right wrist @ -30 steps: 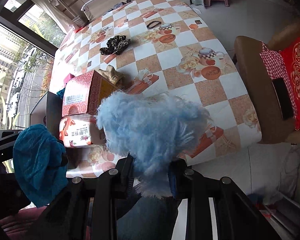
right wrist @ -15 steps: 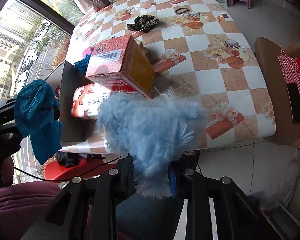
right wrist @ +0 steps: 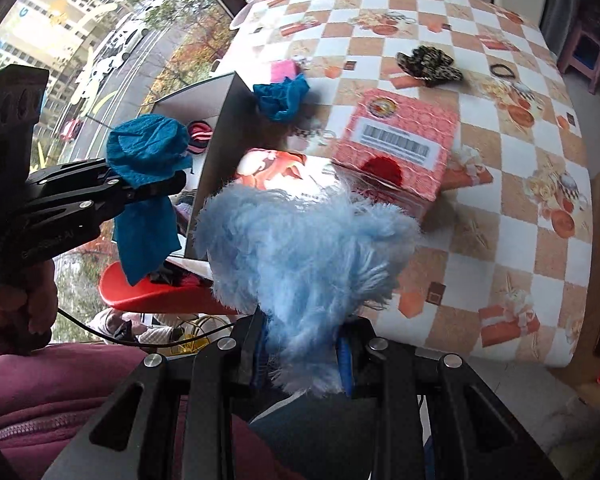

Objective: Organize soft objects
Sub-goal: 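Lift the blue glove with the left tool while the right tool carries the boa toward the box, then lower and open the left tool releasing the glove while the right tool releases the boa, then move both open tools over the leopard scrunchie and beige knit sock, then grasp the leopard scrunchie with the left tool while the right tool grasps the beige sock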

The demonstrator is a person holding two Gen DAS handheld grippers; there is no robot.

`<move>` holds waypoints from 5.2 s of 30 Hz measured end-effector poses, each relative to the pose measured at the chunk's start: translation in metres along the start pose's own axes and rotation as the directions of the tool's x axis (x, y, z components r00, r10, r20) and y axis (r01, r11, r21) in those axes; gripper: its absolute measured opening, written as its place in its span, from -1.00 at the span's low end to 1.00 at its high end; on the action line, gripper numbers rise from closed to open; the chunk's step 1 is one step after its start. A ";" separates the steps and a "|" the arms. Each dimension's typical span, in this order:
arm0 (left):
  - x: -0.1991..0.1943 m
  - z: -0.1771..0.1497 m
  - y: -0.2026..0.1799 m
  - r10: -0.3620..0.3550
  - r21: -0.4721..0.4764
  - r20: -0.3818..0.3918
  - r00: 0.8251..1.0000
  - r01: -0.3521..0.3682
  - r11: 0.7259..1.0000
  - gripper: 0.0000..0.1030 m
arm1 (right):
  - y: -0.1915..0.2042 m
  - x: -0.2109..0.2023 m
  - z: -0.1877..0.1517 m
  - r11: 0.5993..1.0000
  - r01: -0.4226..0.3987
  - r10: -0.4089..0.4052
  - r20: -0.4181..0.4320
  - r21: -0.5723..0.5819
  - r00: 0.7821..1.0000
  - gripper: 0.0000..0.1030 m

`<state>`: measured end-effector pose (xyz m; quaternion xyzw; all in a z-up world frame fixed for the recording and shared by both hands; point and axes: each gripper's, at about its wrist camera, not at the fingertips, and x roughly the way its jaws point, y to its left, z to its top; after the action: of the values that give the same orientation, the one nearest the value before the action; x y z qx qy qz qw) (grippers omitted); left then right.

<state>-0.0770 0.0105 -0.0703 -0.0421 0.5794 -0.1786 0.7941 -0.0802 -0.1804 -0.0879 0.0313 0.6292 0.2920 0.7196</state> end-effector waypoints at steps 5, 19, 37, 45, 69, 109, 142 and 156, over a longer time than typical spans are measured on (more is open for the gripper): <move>-0.019 -0.009 0.041 0.070 -0.141 0.053 0.996 -0.062 0.988 -0.72 | 0.035 0.012 0.030 0.993 -0.045 0.044 -0.016 -0.107 0.999 -0.43; -0.047 -0.041 0.144 0.272 -0.463 0.082 0.959 -0.205 0.862 -0.72 | 0.134 0.055 0.103 0.927 -0.129 0.105 -0.086 -0.353 0.991 -0.42; -0.039 -0.053 0.190 0.302 -0.589 0.053 0.952 -0.214 0.779 -0.72 | 0.177 0.108 0.179 0.896 -0.135 0.072 -0.161 -0.424 0.984 -0.42; -0.023 -0.045 0.201 0.301 -0.612 0.021 0.954 -0.225 0.758 -0.72 | 0.179 0.129 0.193 0.896 -0.117 0.040 -0.186 -0.427 0.982 -0.42; 0.010 -0.036 0.205 0.342 -0.631 -0.142 0.929 -0.351 0.692 0.67 | 0.165 0.142 0.217 0.936 -0.028 -0.041 -0.186 -0.350 0.982 0.99; 0.074 0.103 0.076 0.172 -0.327 -0.183 0.968 -0.225 0.918 0.75 | -0.140 0.066 0.200 0.953 0.076 0.013 -0.291 0.293 0.957 0.98; 0.274 0.282 -0.030 0.233 0.059 -0.240 0.942 -0.226 0.972 0.76 | -0.296 0.102 0.136 0.889 0.090 -0.004 -0.188 0.449 0.982 0.98; 0.341 0.281 -0.021 0.269 0.053 -0.322 0.908 -0.266 0.963 0.78 | -0.236 0.148 0.141 0.913 0.332 -0.269 -0.260 0.236 0.927 1.00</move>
<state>0.2709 -0.1621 -0.2821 0.0707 0.7025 -0.0749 0.7042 0.1455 -0.2625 -0.2878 0.0008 0.7374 0.0882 0.6697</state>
